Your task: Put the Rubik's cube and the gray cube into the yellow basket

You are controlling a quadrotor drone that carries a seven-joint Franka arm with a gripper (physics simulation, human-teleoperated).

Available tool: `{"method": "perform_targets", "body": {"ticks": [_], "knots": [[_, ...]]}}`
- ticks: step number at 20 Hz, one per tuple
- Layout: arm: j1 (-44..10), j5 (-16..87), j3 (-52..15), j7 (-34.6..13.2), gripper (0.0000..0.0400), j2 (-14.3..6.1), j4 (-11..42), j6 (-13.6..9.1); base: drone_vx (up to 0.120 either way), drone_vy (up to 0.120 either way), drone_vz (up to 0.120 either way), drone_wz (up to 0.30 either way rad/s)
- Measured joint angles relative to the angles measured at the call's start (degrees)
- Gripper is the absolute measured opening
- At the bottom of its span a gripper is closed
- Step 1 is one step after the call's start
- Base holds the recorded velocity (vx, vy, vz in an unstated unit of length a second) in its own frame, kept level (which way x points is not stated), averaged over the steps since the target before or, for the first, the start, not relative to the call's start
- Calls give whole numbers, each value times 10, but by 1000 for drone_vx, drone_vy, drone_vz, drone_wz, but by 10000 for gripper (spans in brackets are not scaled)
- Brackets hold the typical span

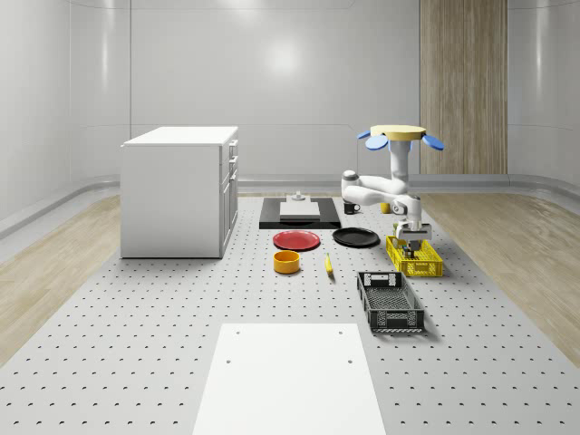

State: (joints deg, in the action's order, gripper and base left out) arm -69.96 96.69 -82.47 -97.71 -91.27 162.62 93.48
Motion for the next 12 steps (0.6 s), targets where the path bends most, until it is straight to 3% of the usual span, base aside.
{"method": "perform_targets", "body": {"ticks": [3, 12], "knots": [[0, 2, 2, 0, 250, 0, 0, 1, 0, 0, -93, 0], [-21, 45, 48, -16, 250, 1, -8, 15, 0, 0, 0, 0]]}}
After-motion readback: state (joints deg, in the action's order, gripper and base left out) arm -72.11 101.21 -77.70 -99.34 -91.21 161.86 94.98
